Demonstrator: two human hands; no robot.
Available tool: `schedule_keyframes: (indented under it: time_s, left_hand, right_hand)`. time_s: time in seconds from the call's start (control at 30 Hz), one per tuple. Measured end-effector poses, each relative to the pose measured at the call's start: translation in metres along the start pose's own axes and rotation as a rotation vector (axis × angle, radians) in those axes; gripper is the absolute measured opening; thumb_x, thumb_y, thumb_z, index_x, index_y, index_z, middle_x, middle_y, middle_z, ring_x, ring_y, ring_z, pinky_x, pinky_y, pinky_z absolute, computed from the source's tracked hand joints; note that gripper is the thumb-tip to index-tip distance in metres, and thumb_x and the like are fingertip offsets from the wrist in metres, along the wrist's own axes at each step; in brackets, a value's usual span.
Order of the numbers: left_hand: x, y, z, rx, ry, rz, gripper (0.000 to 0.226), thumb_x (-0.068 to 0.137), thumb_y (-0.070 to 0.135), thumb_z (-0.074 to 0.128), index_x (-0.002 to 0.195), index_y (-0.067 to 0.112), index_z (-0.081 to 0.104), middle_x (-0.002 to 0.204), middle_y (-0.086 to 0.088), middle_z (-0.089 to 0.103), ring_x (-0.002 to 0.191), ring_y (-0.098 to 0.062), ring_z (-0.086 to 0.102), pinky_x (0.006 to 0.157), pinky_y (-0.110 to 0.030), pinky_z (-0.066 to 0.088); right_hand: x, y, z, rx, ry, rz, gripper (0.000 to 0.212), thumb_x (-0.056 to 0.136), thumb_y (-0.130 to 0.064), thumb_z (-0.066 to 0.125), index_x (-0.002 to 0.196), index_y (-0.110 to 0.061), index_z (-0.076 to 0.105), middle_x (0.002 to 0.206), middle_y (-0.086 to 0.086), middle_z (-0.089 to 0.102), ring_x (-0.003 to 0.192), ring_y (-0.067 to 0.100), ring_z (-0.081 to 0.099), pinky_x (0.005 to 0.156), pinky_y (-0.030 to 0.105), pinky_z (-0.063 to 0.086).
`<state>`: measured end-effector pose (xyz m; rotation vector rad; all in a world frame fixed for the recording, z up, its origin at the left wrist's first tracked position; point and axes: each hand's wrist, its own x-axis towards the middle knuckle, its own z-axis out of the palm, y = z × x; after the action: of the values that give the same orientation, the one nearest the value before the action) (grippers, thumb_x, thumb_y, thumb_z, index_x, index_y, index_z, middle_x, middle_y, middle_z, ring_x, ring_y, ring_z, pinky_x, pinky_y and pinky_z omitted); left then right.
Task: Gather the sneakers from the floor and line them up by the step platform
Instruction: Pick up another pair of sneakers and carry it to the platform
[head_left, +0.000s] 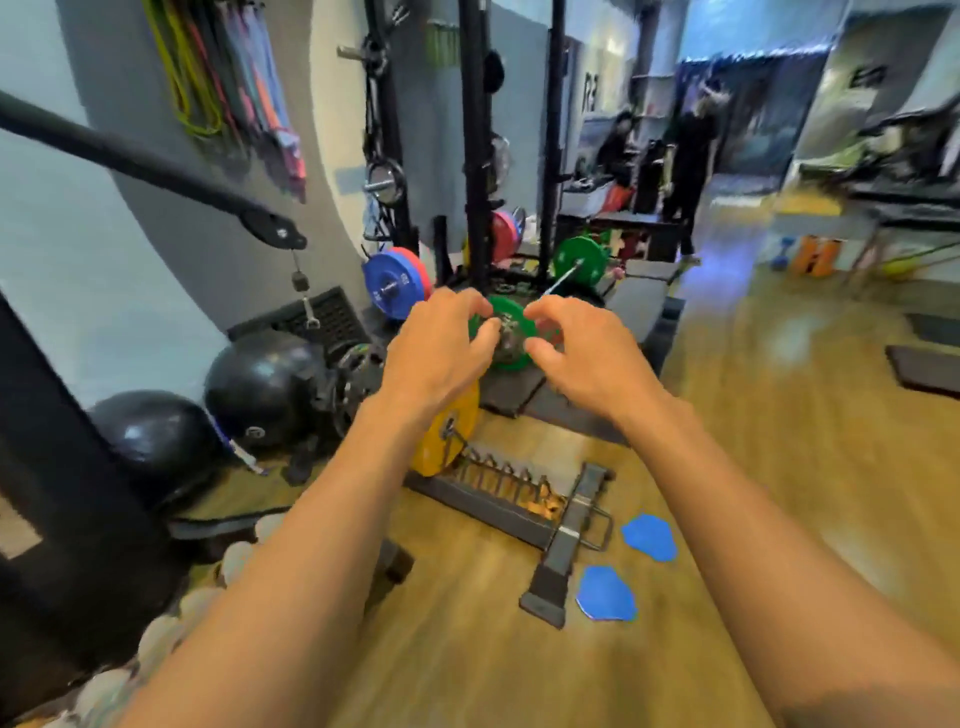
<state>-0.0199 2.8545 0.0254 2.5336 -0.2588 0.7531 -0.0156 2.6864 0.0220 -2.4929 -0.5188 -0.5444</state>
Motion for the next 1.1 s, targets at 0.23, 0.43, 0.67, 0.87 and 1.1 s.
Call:
schedule_keyframes:
  time_s: [0.23, 0.43, 0.67, 0.87, 1.1]
  left_hand:
    - [0.054, 0.216, 0.113, -0.262, -0.095, 0.260, 0.022, 0.092, 0.034, 0.055, 0.108, 0.024, 0.065, 0.110, 0.002, 0.063, 0.101, -0.020, 0.058, 0.089, -0.037, 0.047]
    - [0.064, 0.411, 0.213, -0.510, -0.233, 0.429, 0.019, 0.094, 0.033, 0.054, 0.107, 0.024, 0.064, 0.106, 0.006, 0.062, 0.098, -0.013, 0.057, 0.086, -0.033, 0.046]
    - [0.063, 0.600, 0.310, -0.821, -0.396, 0.576, 0.015, 0.094, 0.032, 0.054, 0.103, 0.027, 0.065, 0.100, 0.013, 0.063, 0.087, 0.005, 0.055, 0.068, -0.012, 0.039]
    - [0.070, 0.741, 0.389, -1.070, -0.566, 0.654, 0.021, 0.096, 0.035, 0.049, 0.106, 0.028, 0.066, 0.095, 0.019, 0.062, 0.092, -0.005, 0.059, 0.079, -0.032, 0.052]
    - [0.066, 0.914, 0.470, -1.268, -0.771, 0.810, 0.023, 0.097, 0.037, 0.046, 0.108, 0.028, 0.064, 0.098, 0.014, 0.063, 0.094, -0.007, 0.059, 0.087, -0.043, 0.051]
  right_hand:
    - [-0.069, 0.168, -0.164, -0.037, 0.250, 0.254, 0.033, 0.089, -0.024, 0.061, 0.122, -0.020, 0.060, 0.112, 0.002, 0.065, 0.099, 0.019, 0.061, 0.090, 0.032, 0.048]
    - [-0.163, 0.297, -0.293, -0.105, 0.402, 0.491, 0.031, 0.091, -0.027, 0.060, 0.122, -0.024, 0.059, 0.111, -0.006, 0.063, 0.091, 0.008, 0.060, 0.081, 0.026, 0.045]
    - [-0.259, 0.406, -0.407, -0.051, 0.684, 0.717, 0.025, 0.094, -0.029, 0.057, 0.119, -0.024, 0.062, 0.107, -0.013, 0.064, 0.093, 0.002, 0.060, 0.080, 0.022, 0.048]
    - [-0.310, 0.490, -0.486, -0.070, 0.912, 0.813, 0.023, 0.096, -0.030, 0.052, 0.116, -0.027, 0.063, 0.106, -0.015, 0.064, 0.093, 0.003, 0.060, 0.079, 0.025, 0.051]
    - [-0.358, 0.582, -0.570, -0.145, 1.171, 0.919, 0.020, 0.094, -0.026, 0.053, 0.111, -0.027, 0.064, 0.107, -0.008, 0.066, 0.099, 0.010, 0.063, 0.090, 0.046, 0.051]
